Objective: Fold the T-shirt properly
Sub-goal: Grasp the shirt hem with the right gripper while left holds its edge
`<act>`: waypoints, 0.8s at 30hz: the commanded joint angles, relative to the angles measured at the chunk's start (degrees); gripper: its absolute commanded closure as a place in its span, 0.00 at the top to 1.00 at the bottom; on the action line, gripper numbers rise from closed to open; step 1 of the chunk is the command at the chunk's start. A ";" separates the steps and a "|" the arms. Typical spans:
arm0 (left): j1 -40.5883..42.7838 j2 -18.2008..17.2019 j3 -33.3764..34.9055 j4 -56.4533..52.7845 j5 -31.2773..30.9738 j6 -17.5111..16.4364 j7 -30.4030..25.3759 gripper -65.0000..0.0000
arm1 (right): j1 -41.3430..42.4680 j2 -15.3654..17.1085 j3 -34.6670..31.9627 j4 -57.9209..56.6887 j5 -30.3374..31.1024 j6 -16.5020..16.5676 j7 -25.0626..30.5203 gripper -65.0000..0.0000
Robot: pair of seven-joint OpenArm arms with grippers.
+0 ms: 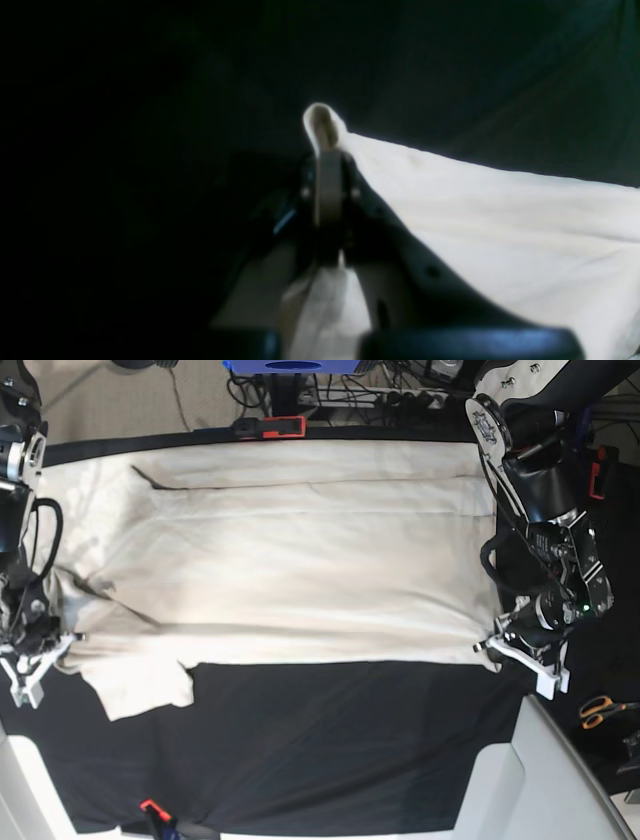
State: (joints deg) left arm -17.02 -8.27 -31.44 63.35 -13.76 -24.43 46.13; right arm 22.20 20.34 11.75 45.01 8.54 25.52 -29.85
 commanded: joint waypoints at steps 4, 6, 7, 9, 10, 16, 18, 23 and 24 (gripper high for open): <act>-1.58 -0.83 -0.16 1.13 -0.70 -0.32 -0.20 0.00 | 2.29 1.33 0.16 1.27 0.12 0.02 3.43 0.00; -1.58 -0.83 -0.16 1.13 -0.61 -0.32 -0.20 0.00 | 2.29 1.33 0.08 1.10 0.12 0.02 4.92 0.00; -1.58 -0.83 -0.16 1.13 -0.61 -0.32 -0.20 0.00 | 2.29 1.33 0.08 1.01 0.12 0.02 5.63 0.00; -1.58 -0.83 -0.16 1.13 -0.70 -0.32 -0.20 0.00 | 2.38 1.33 0.08 1.01 0.12 0.02 6.33 0.00; -1.49 -0.83 -0.16 1.13 -0.70 -0.32 -0.20 0.00 | 2.38 1.33 0.08 1.01 0.12 0.02 6.59 0.00; -1.58 -0.83 -0.08 1.13 -0.70 -0.32 -0.20 0.00 | 3.96 1.42 -5.11 0.92 0.04 0.02 6.77 0.01; -1.67 -0.83 0.10 1.22 -0.61 -0.32 -0.20 0.00 | 3.96 2.04 -8.45 1.01 0.04 0.02 8.26 0.00; -1.58 -0.83 0.19 1.22 -0.53 -0.32 -0.37 0.00 | 5.01 2.56 -12.32 0.74 0.04 -0.07 10.20 0.00; -1.49 -0.83 0.19 1.22 -0.53 -0.32 -0.46 0.00 | 5.19 2.56 -12.32 0.74 0.04 -0.07 10.29 0.00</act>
State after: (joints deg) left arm -17.15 -8.27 -31.33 63.37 -13.58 -24.43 46.98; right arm 25.21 21.85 -0.78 44.99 8.45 25.52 -20.95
